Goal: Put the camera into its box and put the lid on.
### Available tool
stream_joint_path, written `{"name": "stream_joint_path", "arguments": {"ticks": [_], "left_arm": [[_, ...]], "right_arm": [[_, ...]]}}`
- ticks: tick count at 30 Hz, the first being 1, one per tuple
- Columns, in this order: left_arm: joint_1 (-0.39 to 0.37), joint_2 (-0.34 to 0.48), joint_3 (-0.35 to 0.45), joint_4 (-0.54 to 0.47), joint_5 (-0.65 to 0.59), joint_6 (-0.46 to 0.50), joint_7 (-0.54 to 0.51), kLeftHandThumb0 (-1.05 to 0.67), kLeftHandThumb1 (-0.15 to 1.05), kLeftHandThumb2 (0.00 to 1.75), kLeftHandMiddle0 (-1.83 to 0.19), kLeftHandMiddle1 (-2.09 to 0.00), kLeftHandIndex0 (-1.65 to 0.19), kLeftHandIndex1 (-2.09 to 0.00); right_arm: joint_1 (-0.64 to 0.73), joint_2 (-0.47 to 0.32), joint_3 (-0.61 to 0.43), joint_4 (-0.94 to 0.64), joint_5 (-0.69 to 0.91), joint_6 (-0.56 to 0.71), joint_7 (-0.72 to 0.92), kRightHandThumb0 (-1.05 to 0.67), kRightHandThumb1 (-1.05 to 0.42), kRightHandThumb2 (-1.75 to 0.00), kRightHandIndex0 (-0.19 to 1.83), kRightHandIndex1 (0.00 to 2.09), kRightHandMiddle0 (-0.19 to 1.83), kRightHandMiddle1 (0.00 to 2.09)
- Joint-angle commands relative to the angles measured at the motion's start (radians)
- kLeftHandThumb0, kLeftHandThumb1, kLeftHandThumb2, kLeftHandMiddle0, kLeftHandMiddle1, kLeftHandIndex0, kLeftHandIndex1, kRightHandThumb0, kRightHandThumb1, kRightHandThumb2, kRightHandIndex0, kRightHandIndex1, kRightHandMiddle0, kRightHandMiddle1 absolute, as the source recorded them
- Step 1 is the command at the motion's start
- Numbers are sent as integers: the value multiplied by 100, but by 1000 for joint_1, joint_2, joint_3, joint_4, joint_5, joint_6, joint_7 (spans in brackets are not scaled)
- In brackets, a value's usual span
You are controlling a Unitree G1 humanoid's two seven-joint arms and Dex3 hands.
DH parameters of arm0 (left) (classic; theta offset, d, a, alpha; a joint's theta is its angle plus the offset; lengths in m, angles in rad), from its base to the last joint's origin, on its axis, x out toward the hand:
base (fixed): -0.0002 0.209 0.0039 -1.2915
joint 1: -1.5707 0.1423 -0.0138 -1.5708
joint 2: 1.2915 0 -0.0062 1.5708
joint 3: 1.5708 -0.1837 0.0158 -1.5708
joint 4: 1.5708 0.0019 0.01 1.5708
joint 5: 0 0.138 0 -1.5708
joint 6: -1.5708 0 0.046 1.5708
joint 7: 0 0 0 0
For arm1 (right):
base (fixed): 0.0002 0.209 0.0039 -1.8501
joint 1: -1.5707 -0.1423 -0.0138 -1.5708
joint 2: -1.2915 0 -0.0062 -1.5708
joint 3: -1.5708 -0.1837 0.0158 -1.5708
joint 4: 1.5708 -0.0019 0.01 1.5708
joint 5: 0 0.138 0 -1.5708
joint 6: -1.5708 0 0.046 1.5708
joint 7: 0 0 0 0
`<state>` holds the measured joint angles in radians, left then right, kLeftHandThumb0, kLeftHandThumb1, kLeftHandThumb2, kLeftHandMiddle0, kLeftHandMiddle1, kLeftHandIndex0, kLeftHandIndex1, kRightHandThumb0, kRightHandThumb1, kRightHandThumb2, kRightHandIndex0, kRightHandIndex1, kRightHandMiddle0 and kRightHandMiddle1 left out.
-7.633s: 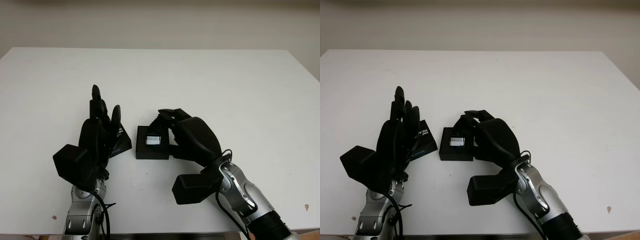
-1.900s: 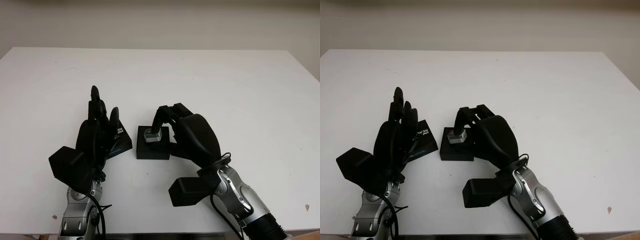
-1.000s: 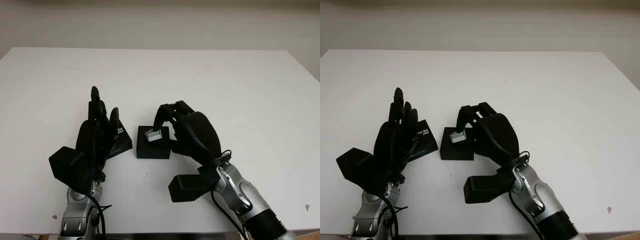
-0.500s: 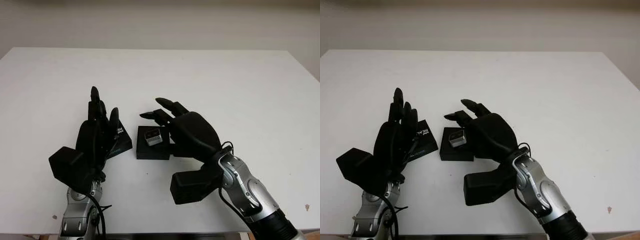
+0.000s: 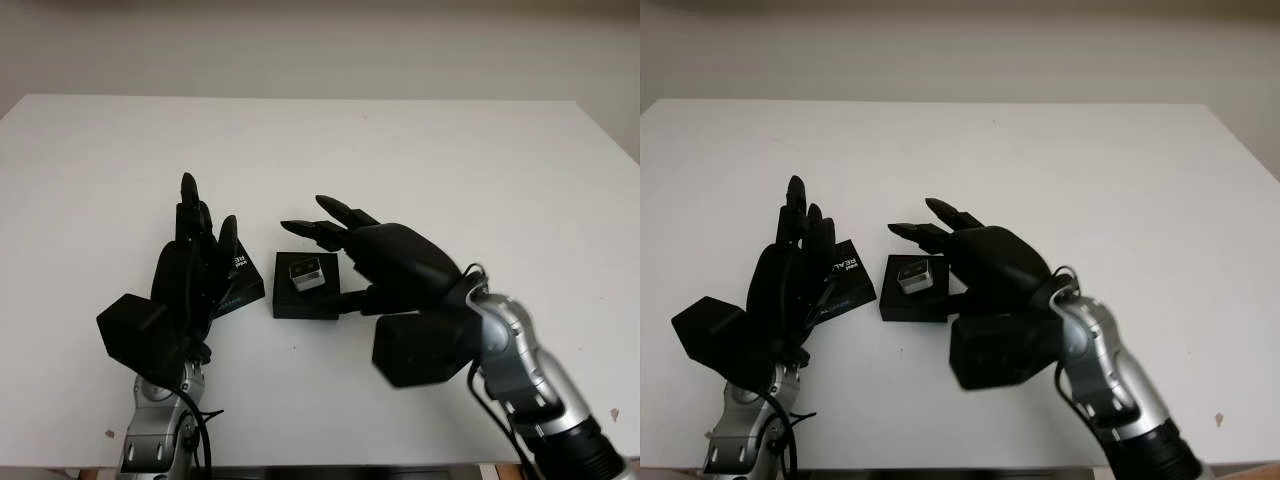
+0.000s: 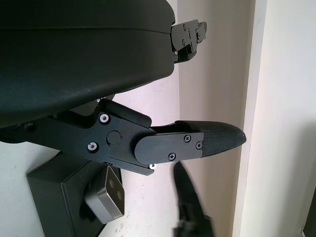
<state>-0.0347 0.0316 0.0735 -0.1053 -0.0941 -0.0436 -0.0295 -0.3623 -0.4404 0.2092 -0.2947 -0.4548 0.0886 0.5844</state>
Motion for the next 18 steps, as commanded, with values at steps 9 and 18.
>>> {"name": "stream_joint_path", "arguments": {"ticks": [9, 18], "left_arm": [[5, -2, 6, -17, -3, -2, 0, -75, 105, 46, 19, 0, 19, 0], [6, 3, 10, -20, -5, -2, -6, -73, 105, 48, 19, 0, 19, 0]], "right_arm": [[8, -81, -35, 1, 77, -157, -14, -63, -105, -20, 7, 7, 10, 4], [75, -101, 56, 160, -112, -395, -196, -78, -105, -49, -14, 1, -12, 1]]}}
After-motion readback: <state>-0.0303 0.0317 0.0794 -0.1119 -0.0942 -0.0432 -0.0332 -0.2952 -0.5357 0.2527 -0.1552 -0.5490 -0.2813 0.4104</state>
